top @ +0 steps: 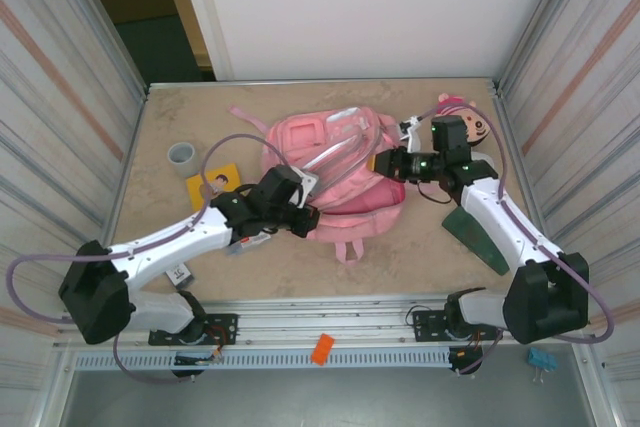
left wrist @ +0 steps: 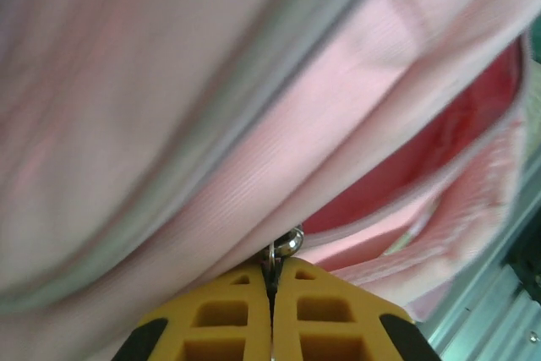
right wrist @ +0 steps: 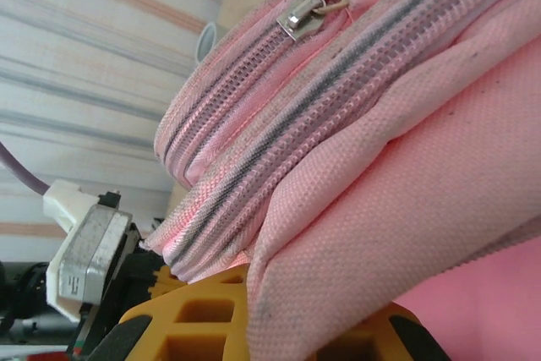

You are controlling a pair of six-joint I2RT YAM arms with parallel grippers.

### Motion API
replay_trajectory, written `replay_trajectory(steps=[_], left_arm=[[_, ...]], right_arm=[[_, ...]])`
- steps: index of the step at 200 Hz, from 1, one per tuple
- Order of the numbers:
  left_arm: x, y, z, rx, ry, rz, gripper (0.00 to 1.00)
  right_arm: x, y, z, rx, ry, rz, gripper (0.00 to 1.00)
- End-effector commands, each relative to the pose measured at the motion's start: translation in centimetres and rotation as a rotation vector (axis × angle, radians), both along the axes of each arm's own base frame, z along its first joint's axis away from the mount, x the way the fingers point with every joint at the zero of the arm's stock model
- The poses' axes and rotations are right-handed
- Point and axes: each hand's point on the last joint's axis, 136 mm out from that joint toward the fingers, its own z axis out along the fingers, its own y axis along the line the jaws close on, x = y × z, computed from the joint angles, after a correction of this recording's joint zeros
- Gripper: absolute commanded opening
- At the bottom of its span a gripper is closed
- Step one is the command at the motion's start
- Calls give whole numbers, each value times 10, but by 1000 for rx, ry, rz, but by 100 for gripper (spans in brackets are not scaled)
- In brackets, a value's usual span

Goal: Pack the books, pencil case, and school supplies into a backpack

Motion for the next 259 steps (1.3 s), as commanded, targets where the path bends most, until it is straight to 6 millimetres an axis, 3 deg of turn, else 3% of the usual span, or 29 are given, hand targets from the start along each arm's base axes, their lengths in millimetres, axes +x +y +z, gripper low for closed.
replay_trajectory(steps=[1, 8, 27, 48, 67, 100, 118, 135, 153, 172, 195, 207, 222, 239, 259], left_arm=[[10, 28, -5, 48, -42, 74, 0], [12, 24, 2, 11, -60, 71, 0], [17, 5, 18, -112, -72, 69, 0], [25, -15, 35, -224, -69, 80, 0], [25, -31, 45, -270, -80, 72, 0], [22, -48, 49, -306, -77, 57, 0], [22, -47, 47, -296, -84, 60, 0], [25, -36, 42, -242, -106, 86, 0], [28, -17, 29, -151, -130, 126, 0], [29, 0, 17, -96, -132, 149, 0], [30, 12, 10, -77, -133, 184, 0], [29, 6, 14, -123, -125, 177, 0], [29, -6, 21, -193, -112, 173, 0], [32, -16, 28, -240, -116, 173, 0], [35, -24, 36, -280, -121, 174, 0]], right_arm=[[8, -5, 45, 79, -90, 16, 0], [11, -7, 44, 89, -70, -12, 7], [17, 1, 39, 175, -11, -92, 39], [14, 13, 10, 269, 102, -245, 50], [3, 18, -3, 288, 118, -327, 53], [-13, 23, -2, 210, 93, -359, 56], [-16, 21, -4, 158, 102, -348, 31], [-12, 8, -3, 117, 103, -338, 13], [-7, -8, 1, 120, 136, -281, 4], [0, -24, 12, 135, 151, -206, 2], [12, -38, 23, 132, 151, -186, 13], [17, -37, 22, 140, 186, -186, 28], [18, -20, 20, 188, 203, -189, 51], [12, 4, 20, 244, 180, -201, 56], [5, 18, 13, 227, 158, -273, 54]])
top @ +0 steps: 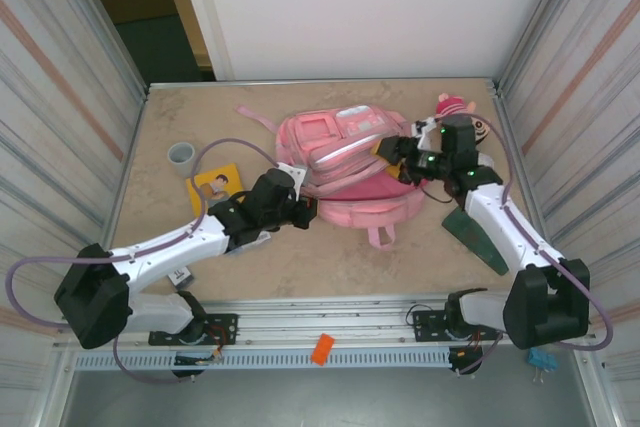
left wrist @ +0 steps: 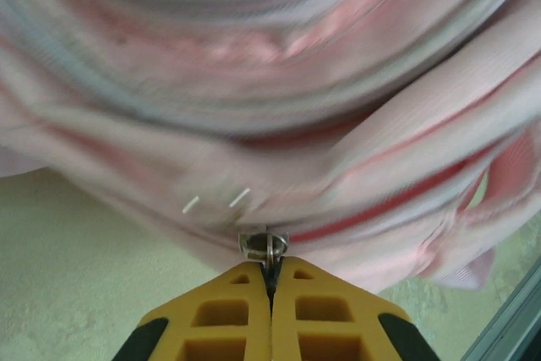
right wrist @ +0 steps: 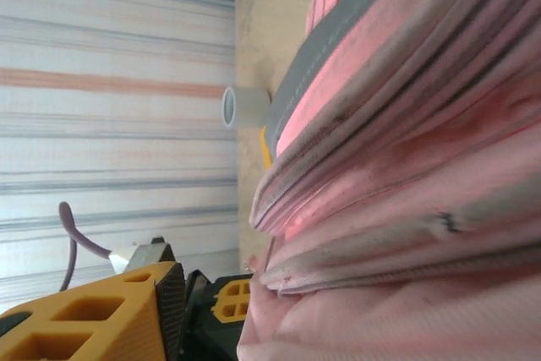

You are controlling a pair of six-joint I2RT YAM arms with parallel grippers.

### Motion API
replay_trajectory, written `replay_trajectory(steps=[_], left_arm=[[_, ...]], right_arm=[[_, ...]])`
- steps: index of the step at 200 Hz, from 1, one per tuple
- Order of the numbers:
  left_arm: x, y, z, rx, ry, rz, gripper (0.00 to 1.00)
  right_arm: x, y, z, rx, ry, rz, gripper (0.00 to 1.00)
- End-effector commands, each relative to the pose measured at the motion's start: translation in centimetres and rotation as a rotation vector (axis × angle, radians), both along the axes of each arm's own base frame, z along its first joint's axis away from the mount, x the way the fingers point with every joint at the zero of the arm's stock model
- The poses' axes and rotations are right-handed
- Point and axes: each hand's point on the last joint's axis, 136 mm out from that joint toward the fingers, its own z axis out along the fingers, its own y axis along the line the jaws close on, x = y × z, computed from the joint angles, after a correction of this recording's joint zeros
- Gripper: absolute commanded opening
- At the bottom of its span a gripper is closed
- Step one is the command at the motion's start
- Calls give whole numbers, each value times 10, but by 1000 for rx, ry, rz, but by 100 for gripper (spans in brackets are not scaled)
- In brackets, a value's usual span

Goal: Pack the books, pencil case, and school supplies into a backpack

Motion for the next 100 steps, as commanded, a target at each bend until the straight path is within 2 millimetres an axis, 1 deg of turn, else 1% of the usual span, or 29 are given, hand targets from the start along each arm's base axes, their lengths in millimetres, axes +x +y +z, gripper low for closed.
replay_trajectory(steps=[1, 5, 6, 7, 16, 29, 35, 40, 53, 71, 100], left_arm=[[7, -18, 29, -123, -50, -1, 0], [7, -19, 30, -126, -52, -2, 0], [7, -19, 30, -127, -52, -2, 0], [7, -19, 31, -128, -52, -3, 0], [8, -19, 32, -126, -61, -6, 0], [11, -11, 27, -78, -75, 20, 0], [13, -4, 23, -48, -75, 42, 0], [15, 2, 18, -23, -70, 61, 0], [21, 18, 6, 21, -52, 107, 0], [30, 36, -9, 56, -40, 145, 0], [49, 57, -17, 92, -78, 184, 0]], right_arm=[[0, 16, 15, 31, -63, -91, 53], [-1, 16, 13, 15, -64, -102, 47], [-1, 15, 14, 9, -66, -105, 43], [-1, 15, 14, 9, -66, -105, 43], [-3, 11, 8, -36, -58, -122, 30], [-5, 4, 8, -79, -56, -113, 18], [-6, 2, 11, -86, -59, -93, 11], [-6, 0, 14, -86, -61, -84, 8], [-7, -3, 27, -65, -85, -34, 3], [-10, -9, 47, -29, -108, 52, 1], [-18, -13, 84, 6, -173, 192, 1]])
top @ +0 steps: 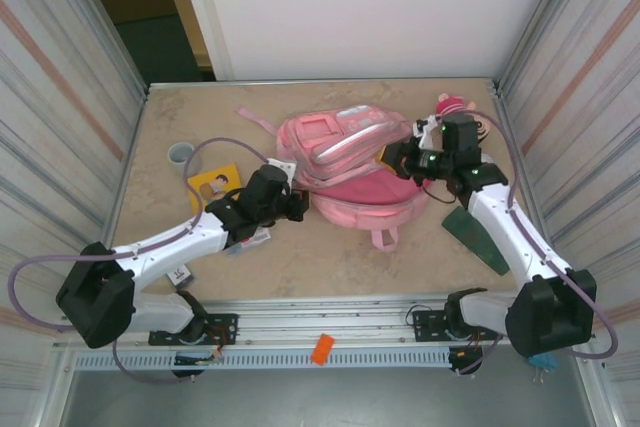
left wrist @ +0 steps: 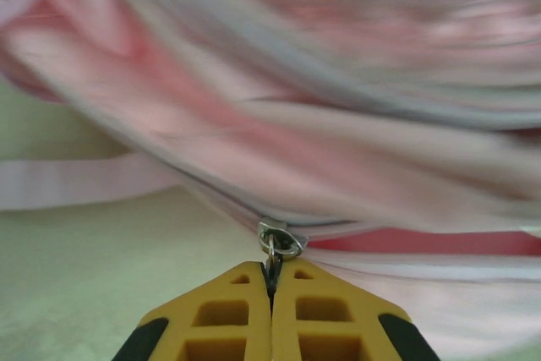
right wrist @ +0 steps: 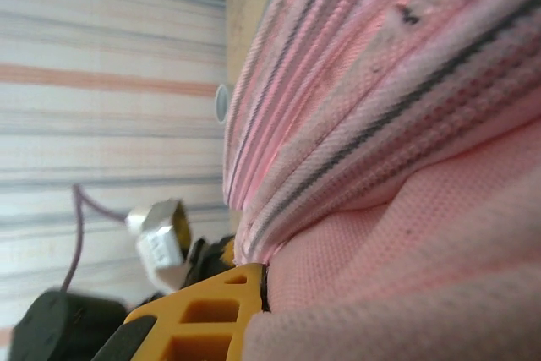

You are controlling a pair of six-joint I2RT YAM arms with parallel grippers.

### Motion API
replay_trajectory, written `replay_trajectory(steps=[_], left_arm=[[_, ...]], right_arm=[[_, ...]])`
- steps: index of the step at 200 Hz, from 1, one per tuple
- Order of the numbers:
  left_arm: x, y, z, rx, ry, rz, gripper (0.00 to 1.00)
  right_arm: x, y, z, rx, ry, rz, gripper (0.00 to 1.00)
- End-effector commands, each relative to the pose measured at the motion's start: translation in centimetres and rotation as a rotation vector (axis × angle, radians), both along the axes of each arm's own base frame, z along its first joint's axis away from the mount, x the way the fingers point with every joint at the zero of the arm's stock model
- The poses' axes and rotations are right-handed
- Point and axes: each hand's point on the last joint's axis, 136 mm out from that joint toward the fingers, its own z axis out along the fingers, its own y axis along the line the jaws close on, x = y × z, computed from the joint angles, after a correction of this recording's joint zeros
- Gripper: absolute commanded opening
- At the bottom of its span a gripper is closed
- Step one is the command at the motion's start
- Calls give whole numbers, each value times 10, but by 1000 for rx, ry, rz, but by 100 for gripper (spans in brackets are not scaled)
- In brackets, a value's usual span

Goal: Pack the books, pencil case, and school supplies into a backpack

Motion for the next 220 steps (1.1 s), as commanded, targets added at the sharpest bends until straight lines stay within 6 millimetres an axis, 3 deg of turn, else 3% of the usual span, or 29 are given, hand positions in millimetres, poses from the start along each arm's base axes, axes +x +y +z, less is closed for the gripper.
replay_trajectory(steps=[1, 31, 62, 89, 99, 116, 141, 191, 220], left_arm=[[21, 27, -5, 69, -61, 69, 0], [47, 46, -14, 116, -83, 124, 0], [74, 62, -27, 172, -73, 208, 0], [83, 53, -11, 107, -114, 207, 18], [84, 52, 2, 74, -128, 212, 25], [79, 50, 26, 26, -145, 209, 46], [68, 54, 48, -24, -147, 216, 63], [45, 79, 47, -28, -88, 311, 67], [35, 88, 46, -49, -72, 348, 67]], right_arm=[[-18, 5, 54, 53, -148, 199, 0], [-28, 11, 87, 112, -199, 330, 0], [-30, 11, 102, 92, -246, 364, 0], [-17, 12, 94, 78, -240, 315, 0], [-9, 11, 88, 55, -241, 274, 1], [8, 10, 78, 30, -254, 174, 0], [29, 15, 66, -2, -295, 72, 0], [67, 26, 45, -76, -351, -28, 4], [65, 28, 25, -81, -272, -25, 24]])
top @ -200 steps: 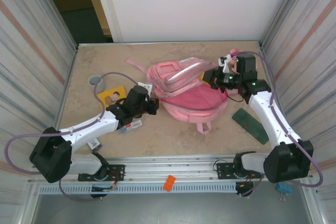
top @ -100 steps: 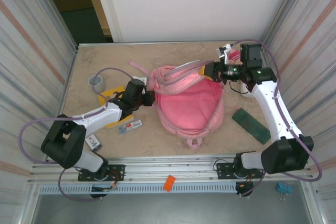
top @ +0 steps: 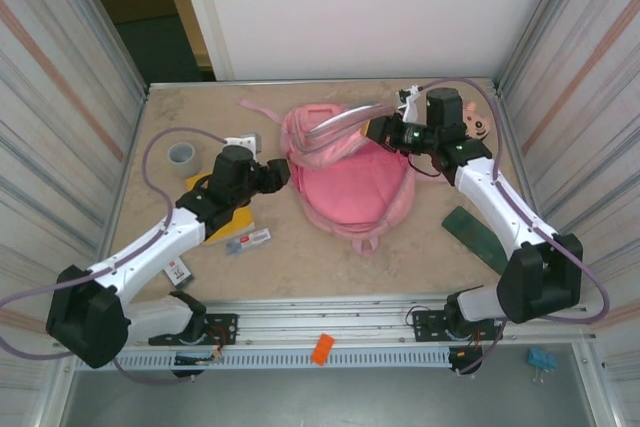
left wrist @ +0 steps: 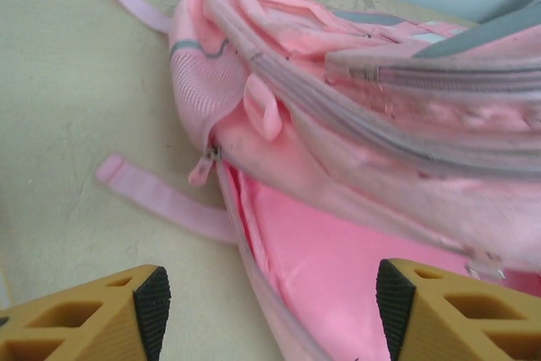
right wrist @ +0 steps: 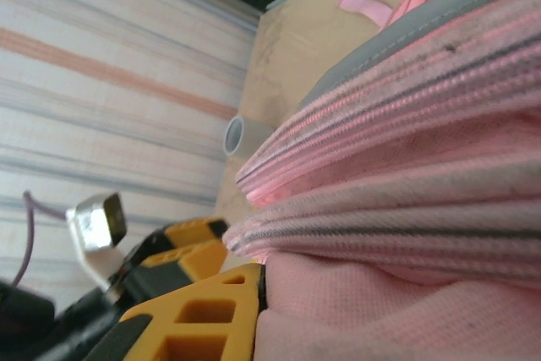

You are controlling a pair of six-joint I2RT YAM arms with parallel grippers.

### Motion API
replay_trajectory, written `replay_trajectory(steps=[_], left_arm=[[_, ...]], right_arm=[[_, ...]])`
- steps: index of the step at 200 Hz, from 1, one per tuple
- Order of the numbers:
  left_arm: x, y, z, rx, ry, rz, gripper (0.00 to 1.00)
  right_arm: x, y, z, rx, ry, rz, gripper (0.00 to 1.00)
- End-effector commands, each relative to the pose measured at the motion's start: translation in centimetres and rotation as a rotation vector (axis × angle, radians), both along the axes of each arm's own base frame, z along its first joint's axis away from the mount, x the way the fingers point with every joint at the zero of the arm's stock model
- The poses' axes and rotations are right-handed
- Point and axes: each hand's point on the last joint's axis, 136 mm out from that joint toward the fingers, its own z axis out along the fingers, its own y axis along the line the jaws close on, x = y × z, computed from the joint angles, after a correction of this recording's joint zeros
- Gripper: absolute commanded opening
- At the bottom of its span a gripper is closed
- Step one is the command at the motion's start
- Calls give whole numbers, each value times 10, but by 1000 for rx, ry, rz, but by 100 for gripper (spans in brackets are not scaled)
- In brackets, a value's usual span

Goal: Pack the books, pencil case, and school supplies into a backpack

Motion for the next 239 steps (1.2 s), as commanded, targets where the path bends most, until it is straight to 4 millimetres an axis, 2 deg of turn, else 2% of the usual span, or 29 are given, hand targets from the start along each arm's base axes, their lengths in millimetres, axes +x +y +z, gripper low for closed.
replay_trajectory(steps=[1, 12, 26, 57, 76, 93, 107, 121, 138, 164, 191, 214, 239], left_arm=[[-11, 16, -7, -10, 42, 67, 67], [-14, 19, -8, -10, 49, 74, 67], [-18, 22, -11, -11, 56, 84, 67], [-21, 30, -27, -7, 101, 140, 67], [-24, 31, -39, -11, 152, 156, 67], [-25, 25, -49, -30, 181, 137, 67], [-25, 19, -56, -40, 204, 120, 67], [-25, 18, -59, -37, 228, 121, 67], [-24, 19, -59, -34, 243, 136, 66], [-23, 13, -56, -75, 247, 133, 65], [-25, 8, -53, -114, 290, 140, 65], [-23, 10, -50, -120, 293, 162, 63], [-18, 15, -48, -101, 287, 190, 63]], right_arm=[[11, -4, 4, 6, -37, -60, 25], [-1, -3, -9, -13, 24, -51, 35], [-23, -2, -34, -61, 130, -39, 44], [-76, -16, -93, -177, 399, -66, 54], [-100, -29, -121, -236, 524, -105, 59], [-116, -38, -135, -281, 596, -119, 65], [-128, -46, -139, -324, 636, -127, 67], [-138, -52, -137, -360, 653, -121, 67], [-146, -61, -126, -420, 647, -122, 66], [-139, -65, -92, -421, 538, -140, 64], [-109, -43, -76, -295, 388, -124, 61], [-82, -32, -85, -218, 325, -148, 59], [-57, -31, -106, -250, 304, -182, 59]])
